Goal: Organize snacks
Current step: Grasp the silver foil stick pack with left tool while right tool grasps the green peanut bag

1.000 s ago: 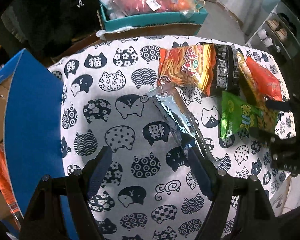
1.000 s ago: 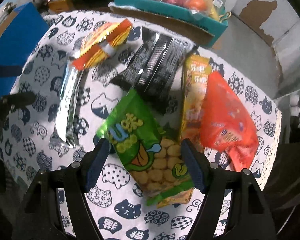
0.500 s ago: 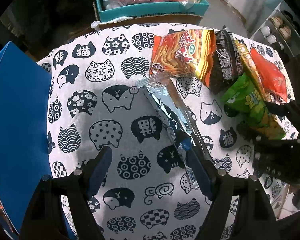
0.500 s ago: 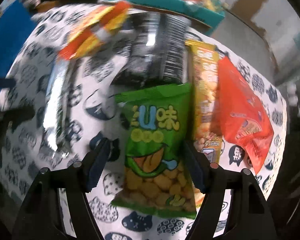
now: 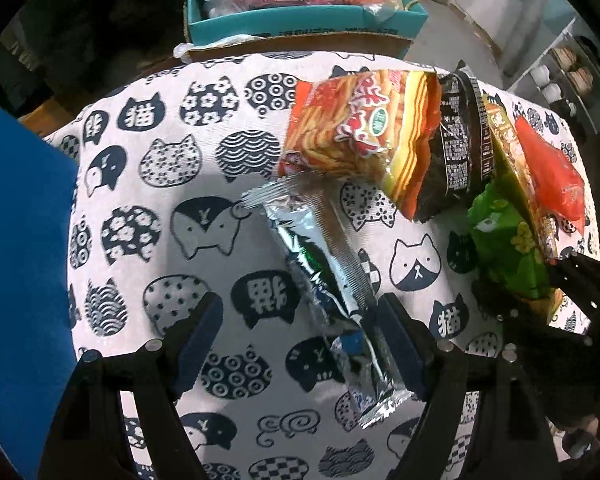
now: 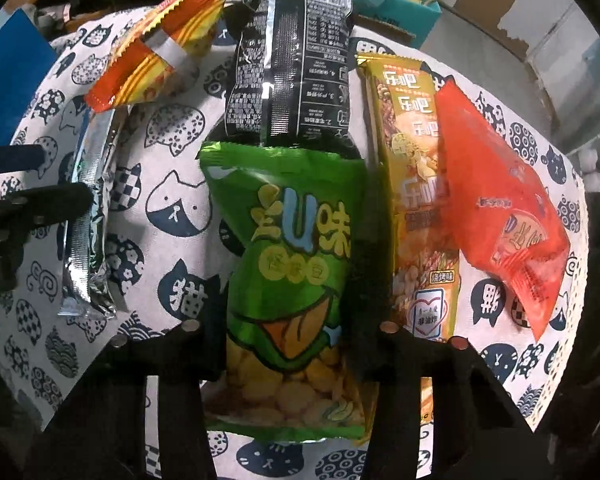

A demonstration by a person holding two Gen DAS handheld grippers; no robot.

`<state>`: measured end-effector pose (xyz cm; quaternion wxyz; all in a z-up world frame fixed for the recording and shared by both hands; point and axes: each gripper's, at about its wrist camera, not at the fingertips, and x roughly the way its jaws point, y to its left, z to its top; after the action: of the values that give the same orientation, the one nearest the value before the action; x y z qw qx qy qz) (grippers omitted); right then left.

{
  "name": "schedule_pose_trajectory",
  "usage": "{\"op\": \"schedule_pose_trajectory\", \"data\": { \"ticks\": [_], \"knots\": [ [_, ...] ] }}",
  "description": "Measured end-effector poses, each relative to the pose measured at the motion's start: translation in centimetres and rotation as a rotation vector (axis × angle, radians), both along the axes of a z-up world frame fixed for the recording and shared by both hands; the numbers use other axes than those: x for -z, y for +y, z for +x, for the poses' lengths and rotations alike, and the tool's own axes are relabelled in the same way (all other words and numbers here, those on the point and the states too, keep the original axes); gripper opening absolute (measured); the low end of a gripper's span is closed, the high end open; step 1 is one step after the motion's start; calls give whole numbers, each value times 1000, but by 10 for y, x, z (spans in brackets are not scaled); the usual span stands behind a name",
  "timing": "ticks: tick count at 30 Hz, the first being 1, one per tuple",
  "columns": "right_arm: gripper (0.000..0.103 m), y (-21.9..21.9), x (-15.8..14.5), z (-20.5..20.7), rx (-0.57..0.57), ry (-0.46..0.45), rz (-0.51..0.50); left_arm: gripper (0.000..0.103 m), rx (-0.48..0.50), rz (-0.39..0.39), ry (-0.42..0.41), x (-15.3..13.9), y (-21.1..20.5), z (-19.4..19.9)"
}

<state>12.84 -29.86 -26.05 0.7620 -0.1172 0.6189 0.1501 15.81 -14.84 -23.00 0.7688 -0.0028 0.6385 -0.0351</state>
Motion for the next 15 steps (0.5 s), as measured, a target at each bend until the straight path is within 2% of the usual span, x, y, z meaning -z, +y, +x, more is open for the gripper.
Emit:
{"op": "schedule_pose_trajectory", "data": {
  "ticks": [2, 7, 8, 9, 12, 14, 15],
  "knots": [
    [34, -3, -1, -3, 11, 2, 18, 81, 12, 15, -4, 2, -5, 1],
    [32, -5, -7, -7, 10, -7, 57, 81, 44, 40, -22, 7, -13, 5],
    [32, -5, -9, -8, 11, -9, 64, 75, 46, 35, -25, 7, -12, 4],
    [32, -5, -13, -6, 12, -10, 67, 63, 45, 28, -28, 7, -12, 4],
    [32, -8, -17, -9, 22, -13, 86, 36, 38, -7, -32, 6, -8, 2],
    [32, -13, -20, -9, 26, -16, 93, 28, 48, -15, -31, 6, -6, -1],
    [32, -10, -23, -10, 26, -18, 95, 28, 50, -15, -30, 6, -4, -3]
  ]
}}
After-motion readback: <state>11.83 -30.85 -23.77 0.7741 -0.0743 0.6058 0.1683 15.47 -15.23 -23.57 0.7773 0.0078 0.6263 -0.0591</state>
